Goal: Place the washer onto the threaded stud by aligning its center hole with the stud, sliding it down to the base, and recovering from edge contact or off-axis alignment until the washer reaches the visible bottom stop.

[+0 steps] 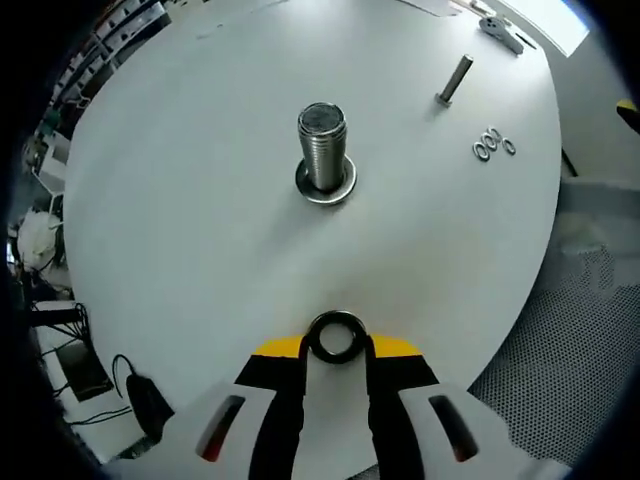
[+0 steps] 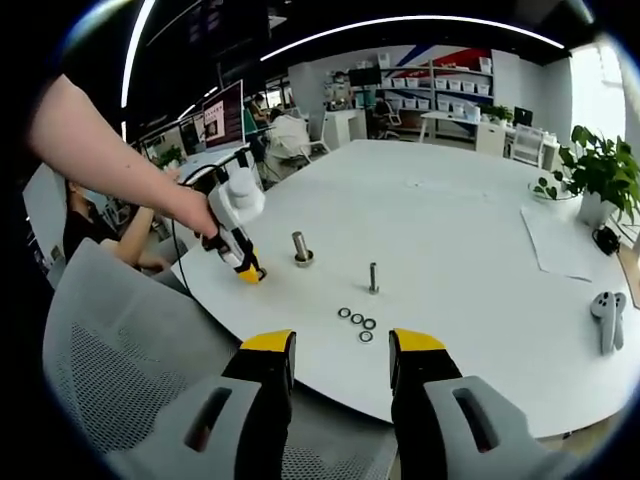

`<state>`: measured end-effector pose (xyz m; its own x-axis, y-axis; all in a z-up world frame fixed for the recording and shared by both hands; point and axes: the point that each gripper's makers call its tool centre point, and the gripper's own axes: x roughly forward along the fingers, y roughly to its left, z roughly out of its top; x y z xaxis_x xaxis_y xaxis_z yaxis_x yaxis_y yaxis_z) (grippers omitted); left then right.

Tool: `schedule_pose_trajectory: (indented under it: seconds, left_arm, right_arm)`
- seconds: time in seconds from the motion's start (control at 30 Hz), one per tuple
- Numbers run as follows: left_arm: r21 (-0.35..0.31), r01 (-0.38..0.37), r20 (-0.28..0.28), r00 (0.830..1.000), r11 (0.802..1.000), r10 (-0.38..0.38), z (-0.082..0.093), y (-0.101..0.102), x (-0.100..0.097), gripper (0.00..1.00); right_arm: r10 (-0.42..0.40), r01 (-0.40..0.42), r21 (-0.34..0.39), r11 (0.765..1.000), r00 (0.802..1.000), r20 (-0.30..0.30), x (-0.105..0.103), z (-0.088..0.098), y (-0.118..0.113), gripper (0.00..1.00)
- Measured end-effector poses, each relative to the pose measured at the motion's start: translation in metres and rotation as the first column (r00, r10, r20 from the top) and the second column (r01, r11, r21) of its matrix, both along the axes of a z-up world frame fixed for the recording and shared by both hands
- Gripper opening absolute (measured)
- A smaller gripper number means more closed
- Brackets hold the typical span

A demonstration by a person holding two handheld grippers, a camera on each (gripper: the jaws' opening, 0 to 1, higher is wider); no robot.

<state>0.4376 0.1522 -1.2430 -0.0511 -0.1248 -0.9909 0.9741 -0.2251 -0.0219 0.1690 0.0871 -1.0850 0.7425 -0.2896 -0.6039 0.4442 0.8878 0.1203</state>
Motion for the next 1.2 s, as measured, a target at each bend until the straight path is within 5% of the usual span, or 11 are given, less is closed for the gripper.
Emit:
schedule_pose_trajectory:
  seconds: [0.9, 1.2]
  left_arm:
    - [-0.026, -0.097, 0.0, 0.995, 0.995, 0.097, 0.0027, 0.0032, -0.003, 0.21]
    - [-0.03, -0.075, 0.011, 0.997, 0.997, 0.076, 0.0009, -0.0015, -0.002, 0.2]
  right_arm:
    - [0.001, -0.001, 0.0, 1.0, 1.0, -0.004, -0.0007, -0.0005, 0.0001, 0.39]
    - [0.004, -0.004, -0.002, 1.0, 1.0, -0.009, -0.0012, -0.0014, 0.0002, 0.39]
